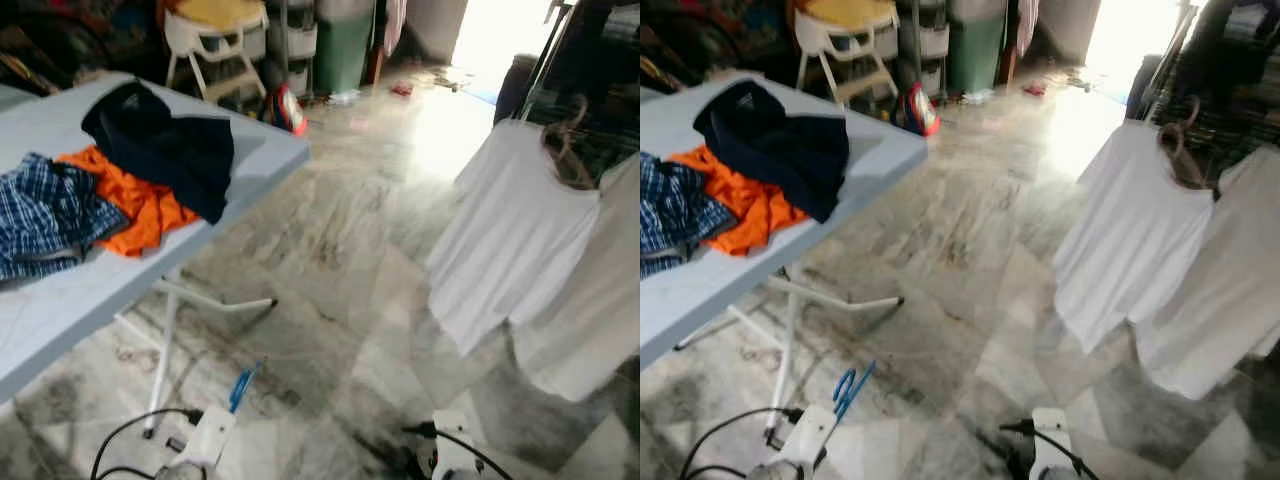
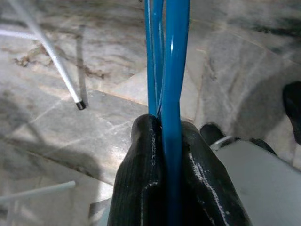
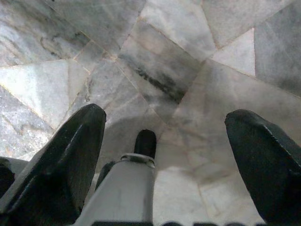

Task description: Hang hanger

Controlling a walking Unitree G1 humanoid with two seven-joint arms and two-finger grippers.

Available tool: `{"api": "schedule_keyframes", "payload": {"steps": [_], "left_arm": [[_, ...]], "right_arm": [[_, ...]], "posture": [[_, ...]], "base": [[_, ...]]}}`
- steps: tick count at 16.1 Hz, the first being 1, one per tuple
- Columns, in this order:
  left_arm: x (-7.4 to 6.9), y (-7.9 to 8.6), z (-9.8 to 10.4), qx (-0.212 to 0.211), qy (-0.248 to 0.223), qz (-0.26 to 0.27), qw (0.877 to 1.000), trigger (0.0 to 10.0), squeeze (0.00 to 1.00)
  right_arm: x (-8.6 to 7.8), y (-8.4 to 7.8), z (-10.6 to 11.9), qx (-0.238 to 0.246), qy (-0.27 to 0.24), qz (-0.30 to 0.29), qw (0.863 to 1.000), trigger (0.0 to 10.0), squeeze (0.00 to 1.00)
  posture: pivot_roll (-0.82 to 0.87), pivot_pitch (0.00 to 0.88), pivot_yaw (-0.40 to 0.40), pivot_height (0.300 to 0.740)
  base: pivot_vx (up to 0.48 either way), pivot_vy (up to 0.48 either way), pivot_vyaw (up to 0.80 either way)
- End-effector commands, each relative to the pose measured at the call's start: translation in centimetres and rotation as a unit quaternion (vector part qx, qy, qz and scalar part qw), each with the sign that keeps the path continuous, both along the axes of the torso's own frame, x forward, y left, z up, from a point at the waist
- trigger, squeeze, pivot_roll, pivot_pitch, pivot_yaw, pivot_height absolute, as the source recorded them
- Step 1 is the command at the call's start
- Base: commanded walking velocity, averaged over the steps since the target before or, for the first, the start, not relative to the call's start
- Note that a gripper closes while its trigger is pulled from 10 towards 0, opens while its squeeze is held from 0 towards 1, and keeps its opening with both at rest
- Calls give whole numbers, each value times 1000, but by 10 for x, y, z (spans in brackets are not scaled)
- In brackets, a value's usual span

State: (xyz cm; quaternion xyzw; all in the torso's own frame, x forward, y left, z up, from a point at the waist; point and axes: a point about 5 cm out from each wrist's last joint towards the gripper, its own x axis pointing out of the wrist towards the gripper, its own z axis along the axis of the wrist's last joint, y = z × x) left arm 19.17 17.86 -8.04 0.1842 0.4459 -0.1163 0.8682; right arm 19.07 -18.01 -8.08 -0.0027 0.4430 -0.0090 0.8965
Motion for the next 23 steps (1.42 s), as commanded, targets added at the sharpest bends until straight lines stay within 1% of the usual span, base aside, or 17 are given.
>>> {"api": "schedule_keyframes", "payload": {"steps": [1,2,5,11,17,23], "left_arm": [[-2,-5,-1,-3,2,-8,1000,10000,0],[-2,-5,-1,-9,4,-7,1000,10000,0],[-3,-6,-2,-24,7,-10,1000,10000,0],[-3,-5,-1,-26,9,-14,1000,10000,0],[-2,-5,-1,-27,12,-24,999,10000,0],[-1,-6,-1,-25,13,-30,999,10000,0]], "right_arm": [[1,-4,1,-4,-2,1,1000,10000,0],[1,-3,1,-5,-1,3,1000,10000,0],[1,-2,0,-8,2,10,1000,10000,0],[-8,4,-5,-7,16,15,1000,10000,0],[-10,-5,-5,-14,23,12,1000,10000,0],[-12,-2,-6,-13,28,15,999,10000,0]], "posture": [[111,68,7,740],[112,68,7,740],[113,72,8,740],[110,77,10,740],[111,79,14,740],[111,79,13,740]], "base": [[0,0,0],[0,0,0],[0,0,-754],[0,0,-800],[0,0,-800],[0,0,-794]]}}
